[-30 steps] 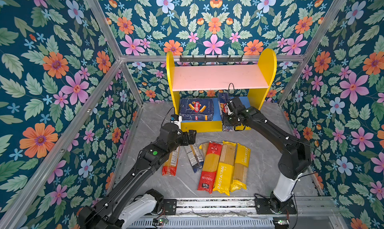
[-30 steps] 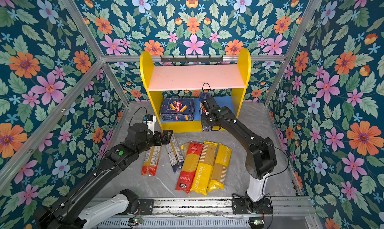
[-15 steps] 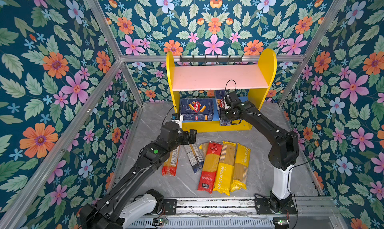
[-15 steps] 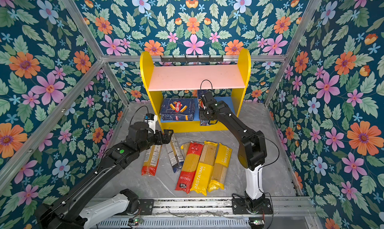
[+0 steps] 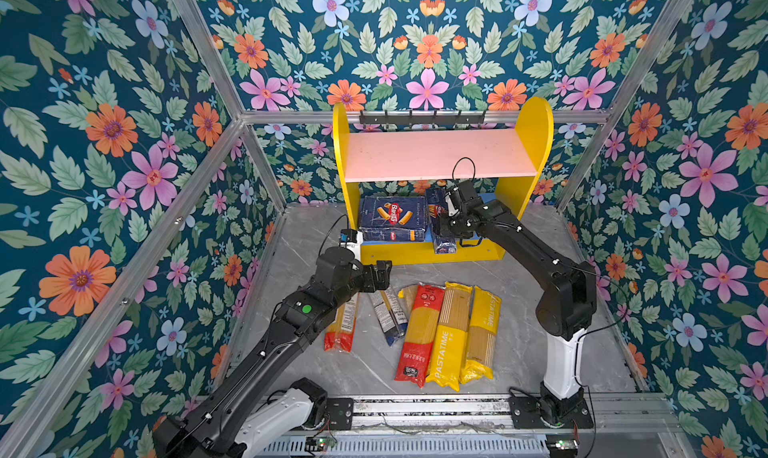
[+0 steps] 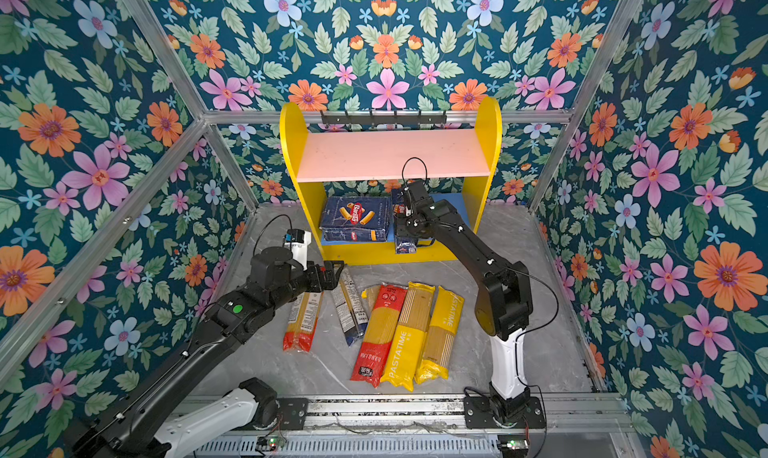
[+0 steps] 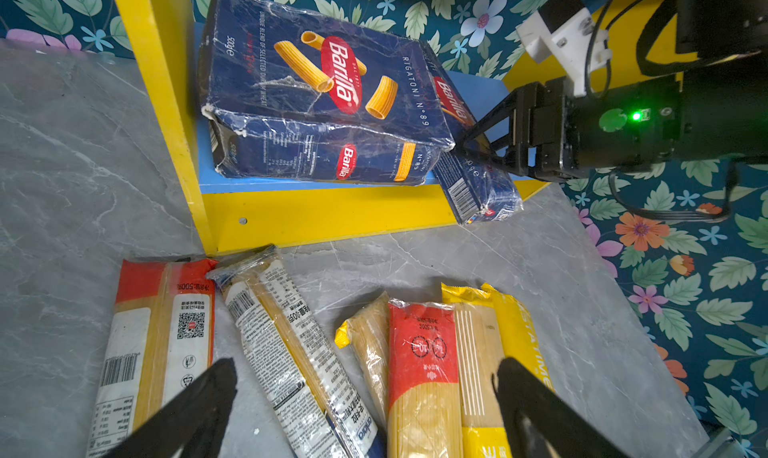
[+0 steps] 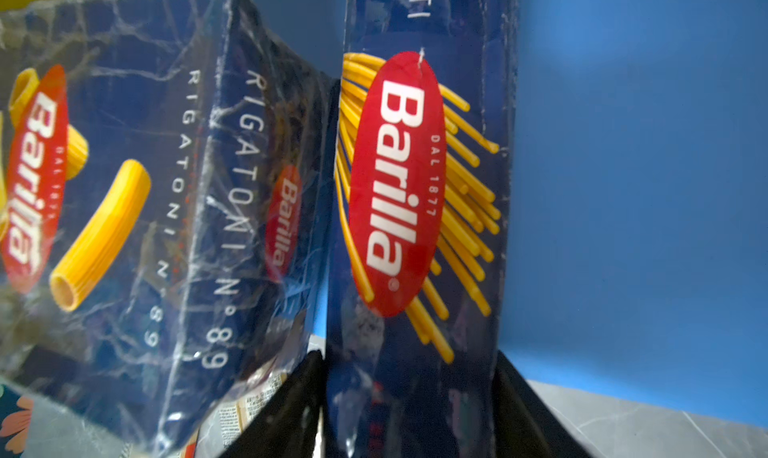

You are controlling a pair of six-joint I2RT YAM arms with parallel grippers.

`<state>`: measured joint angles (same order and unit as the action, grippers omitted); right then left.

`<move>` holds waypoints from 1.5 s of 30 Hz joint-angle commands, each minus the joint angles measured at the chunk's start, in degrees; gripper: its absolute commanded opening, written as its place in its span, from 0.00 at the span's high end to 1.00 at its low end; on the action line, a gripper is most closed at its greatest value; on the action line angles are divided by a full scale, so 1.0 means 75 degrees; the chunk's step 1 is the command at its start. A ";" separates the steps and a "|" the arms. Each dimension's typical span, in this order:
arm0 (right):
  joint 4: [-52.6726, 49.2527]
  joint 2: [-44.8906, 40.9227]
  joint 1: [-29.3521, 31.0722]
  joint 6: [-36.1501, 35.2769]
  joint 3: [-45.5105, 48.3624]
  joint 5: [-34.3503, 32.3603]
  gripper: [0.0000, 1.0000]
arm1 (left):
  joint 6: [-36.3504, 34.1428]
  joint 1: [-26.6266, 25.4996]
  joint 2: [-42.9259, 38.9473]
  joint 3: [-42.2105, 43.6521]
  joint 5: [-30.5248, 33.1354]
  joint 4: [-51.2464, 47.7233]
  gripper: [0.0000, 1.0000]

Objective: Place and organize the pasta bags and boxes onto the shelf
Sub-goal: 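Set the Spaghetti box upright beside the Rigatoni box and release, then withdraw the right gripper and lower it over the yellow Pastatime bags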

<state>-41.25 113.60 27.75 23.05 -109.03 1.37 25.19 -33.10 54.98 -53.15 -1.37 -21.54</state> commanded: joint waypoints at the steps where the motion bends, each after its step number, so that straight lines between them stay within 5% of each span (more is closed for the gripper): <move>1: 0.0166 -0.0295 0.0012 0.0079 0.0199 0.0069 0.34 | -0.0031 -0.0004 -0.0079 0.0051 0.0055 -0.0069 0.00; 15: 0.0751 -0.2136 0.0091 0.0542 0.2524 0.0033 0.18 | 0.0309 -0.0004 -0.0417 0.0309 -0.0352 -0.0109 0.00; 24: 0.0294 -0.3870 0.0894 0.0921 0.4052 -0.0768 0.14 | 0.0722 -0.0295 -0.0672 0.0715 -0.0717 -0.0070 0.00; 45: -0.1619 -0.8076 0.2727 0.3789 0.8183 -0.2002 0.08 | 0.1985 -0.4312 0.0117 0.1247 0.1887 0.0182 0.01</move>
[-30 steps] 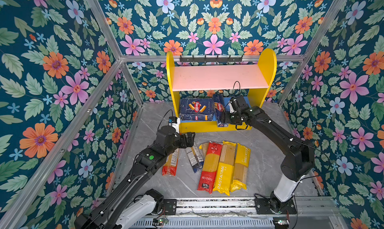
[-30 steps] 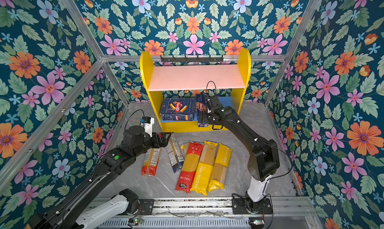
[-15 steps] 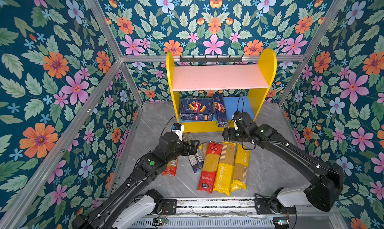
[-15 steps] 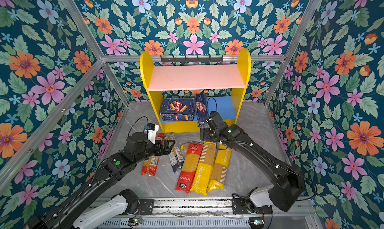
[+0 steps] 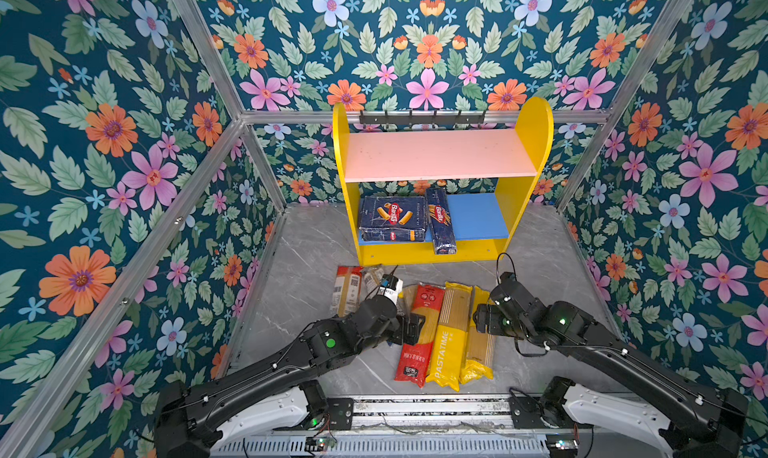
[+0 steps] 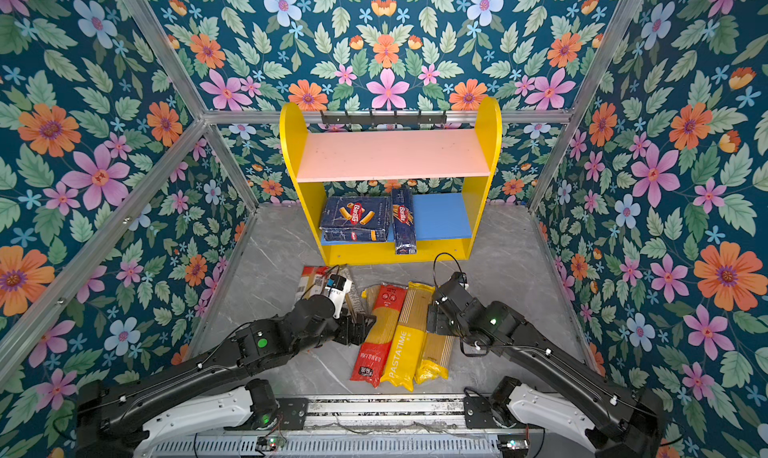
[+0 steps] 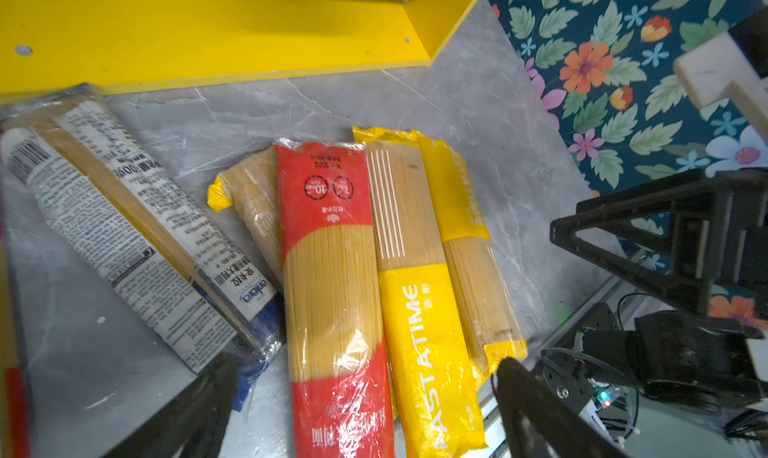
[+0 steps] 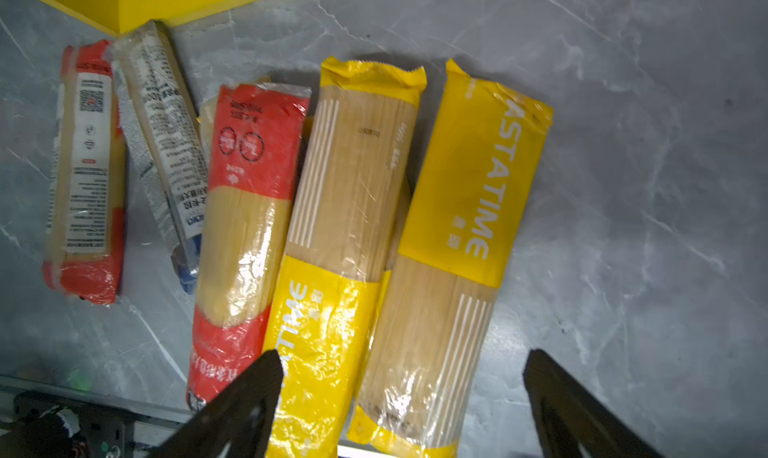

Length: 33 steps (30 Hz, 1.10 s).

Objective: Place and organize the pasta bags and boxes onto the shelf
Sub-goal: 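Withdraw the right gripper and lower it over the yellow Pastatime bags, then grasp the yellow Pastatime spaghetti bag with the right gripper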

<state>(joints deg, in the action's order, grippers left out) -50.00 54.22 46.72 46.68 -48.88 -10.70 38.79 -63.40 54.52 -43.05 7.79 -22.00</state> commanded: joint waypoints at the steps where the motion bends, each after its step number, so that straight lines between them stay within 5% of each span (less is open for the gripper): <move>1: -0.0527 -0.0194 0.0317 0.0762 0.0234 -0.0443 0.07 | 0.0178 -0.0413 0.0293 -0.0152 0.0754 0.0271 0.01; 9: -0.0291 -0.0041 0.1373 0.1953 0.0950 -0.0624 0.06 | 0.0105 -0.0643 0.0638 -0.0390 0.1119 0.0245 0.00; 33: 0.1708 0.1285 0.1407 0.2448 0.1946 -0.0193 0.05 | -0.0176 -0.0651 0.0466 -0.0653 0.1880 -0.0392 0.00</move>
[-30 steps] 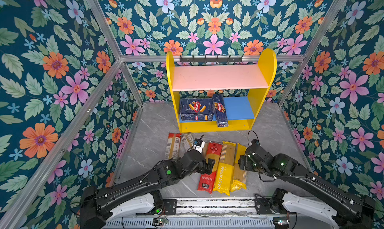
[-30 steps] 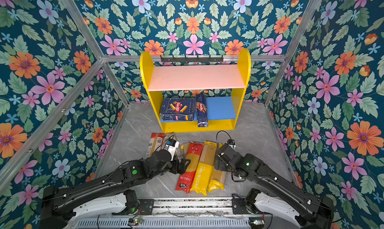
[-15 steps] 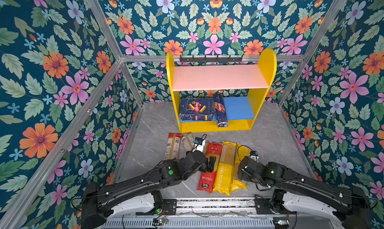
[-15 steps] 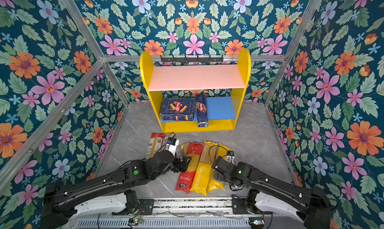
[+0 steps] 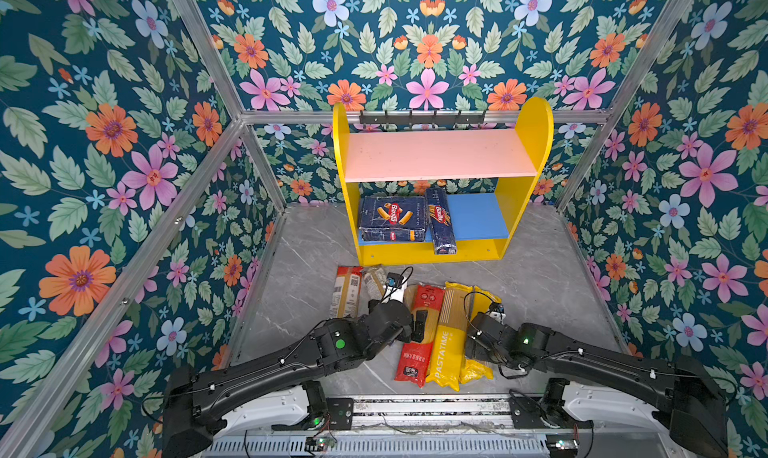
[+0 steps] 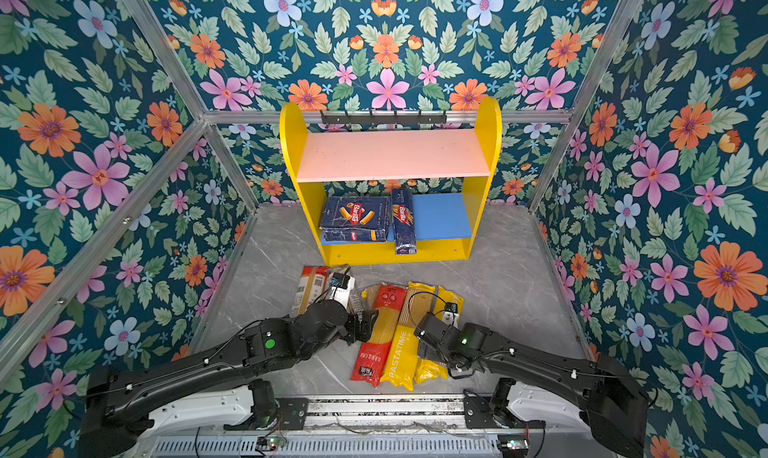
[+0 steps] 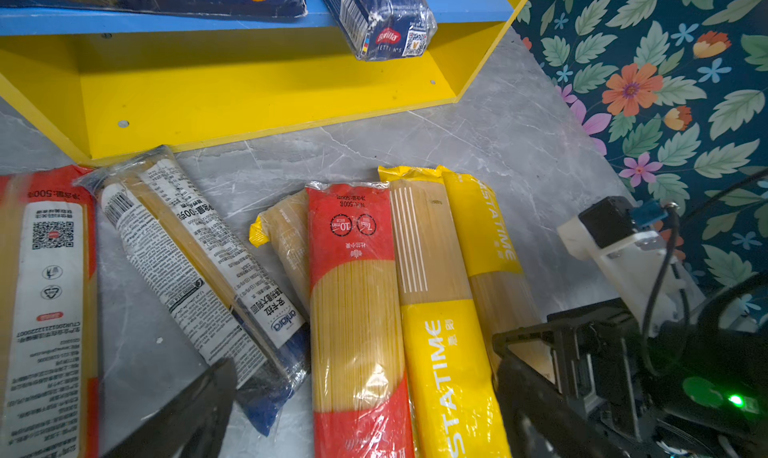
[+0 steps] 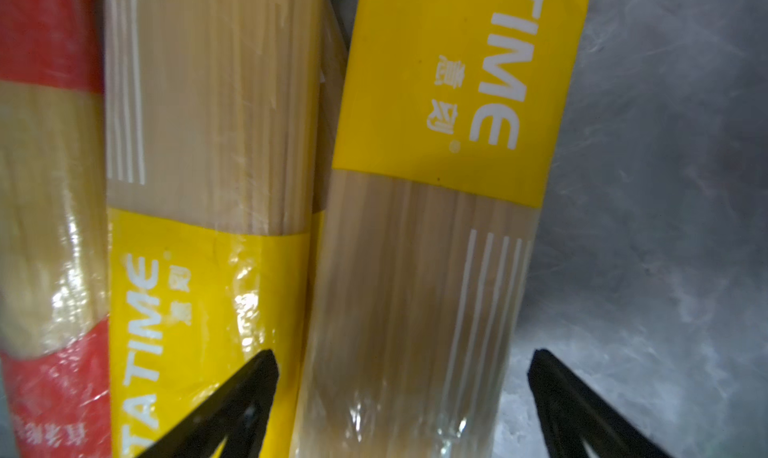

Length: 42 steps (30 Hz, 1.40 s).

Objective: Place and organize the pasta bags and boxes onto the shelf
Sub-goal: 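Grasp the yellow Pastatime spaghetti bag with the right gripper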

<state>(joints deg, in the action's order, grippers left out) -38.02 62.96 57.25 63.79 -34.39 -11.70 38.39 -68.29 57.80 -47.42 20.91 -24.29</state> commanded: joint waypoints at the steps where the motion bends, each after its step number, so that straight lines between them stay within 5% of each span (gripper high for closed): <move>1: 0.0133 0.0169 -0.0014 0.0169 0.0036 -0.0064 0.05 | -0.0133 0.0006 0.0056 -0.0087 0.0152 -0.0100 0.00; 22: 0.1307 0.0762 -0.0645 -0.0290 0.0520 0.0761 0.09 | -0.0220 0.0005 0.0121 -0.0232 0.0298 -0.0181 0.00; 31: 0.1131 0.0905 -0.0654 -0.0314 0.0298 0.0560 0.45 | -0.0220 0.0002 0.0061 -0.0228 0.0413 -0.0332 0.00; 42: -0.0141 -0.0367 -0.0663 -0.0544 -0.0150 0.0016 0.63 | -0.0354 0.0012 -0.0136 -0.0403 0.0762 -0.0634 0.00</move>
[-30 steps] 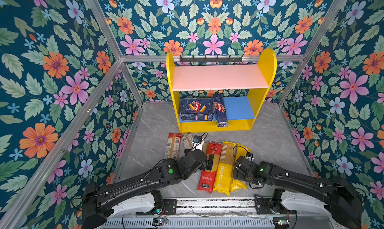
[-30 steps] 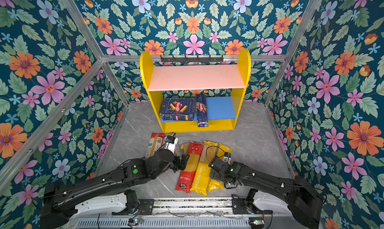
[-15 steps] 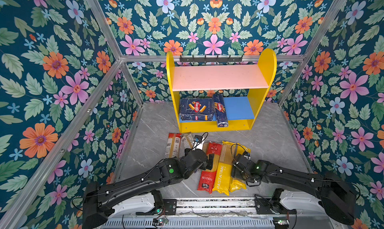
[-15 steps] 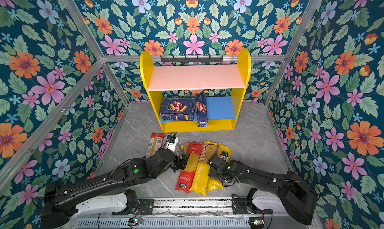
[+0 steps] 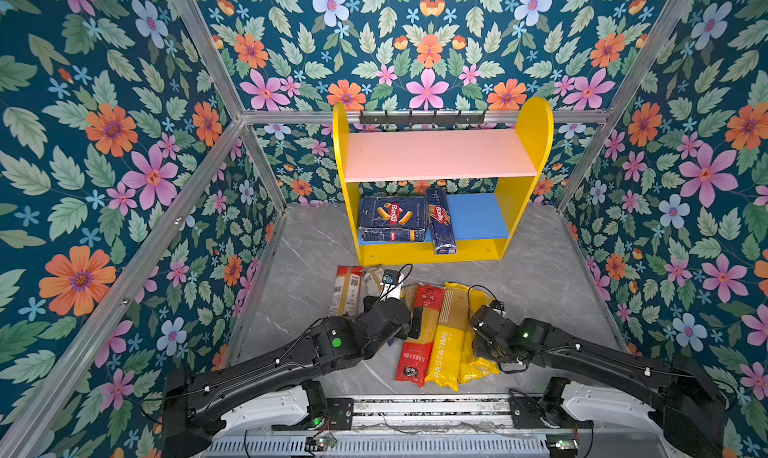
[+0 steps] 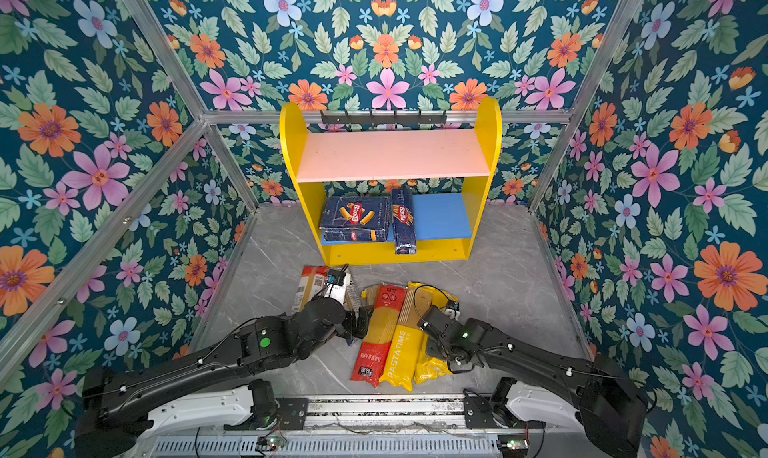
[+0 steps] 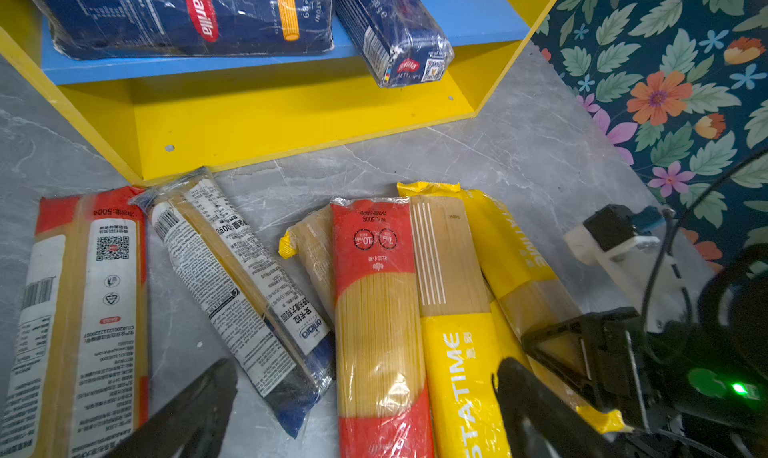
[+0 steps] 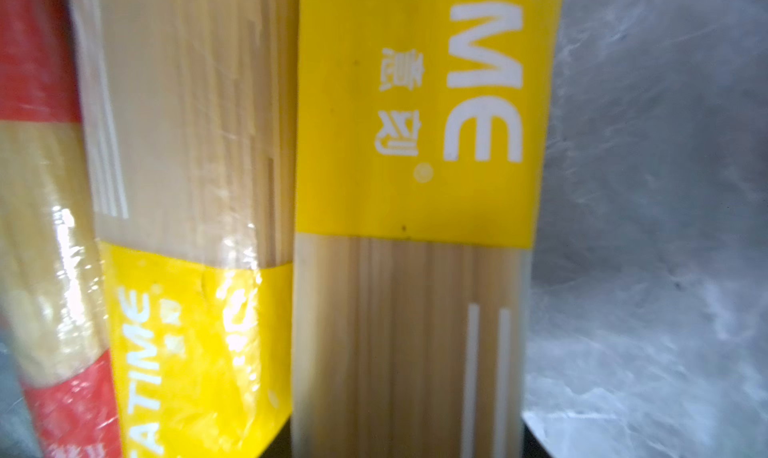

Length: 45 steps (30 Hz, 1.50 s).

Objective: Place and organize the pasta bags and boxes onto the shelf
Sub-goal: 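Grasp the yellow Pastatime spaghetti bag with the right gripper, then lift the Pastatime bag and carry it onto the blue shelf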

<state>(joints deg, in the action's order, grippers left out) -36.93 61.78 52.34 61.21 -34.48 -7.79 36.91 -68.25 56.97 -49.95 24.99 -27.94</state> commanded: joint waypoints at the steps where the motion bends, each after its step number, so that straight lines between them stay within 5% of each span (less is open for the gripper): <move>1: -0.0421 -0.0302 -0.0013 -0.0270 -0.0207 -0.0539 0.65 | -0.0191 0.0012 -0.0026 -0.0088 0.0247 -0.0170 0.00; 23: -0.1851 -0.1019 -0.0161 -0.1855 -0.2481 -0.1129 0.71 | -0.0307 0.0011 -0.0423 -0.0300 0.0750 -0.0611 0.00; 45: -0.0009 0.2119 -0.3266 -0.5182 -0.5163 0.0430 0.71 | -0.1016 0.0165 -0.0133 -0.0870 0.1242 -0.0301 0.00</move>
<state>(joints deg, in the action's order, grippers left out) -44.80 74.89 28.88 27.22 -70.50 -5.93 31.44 -67.46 55.18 -55.61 33.28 -31.64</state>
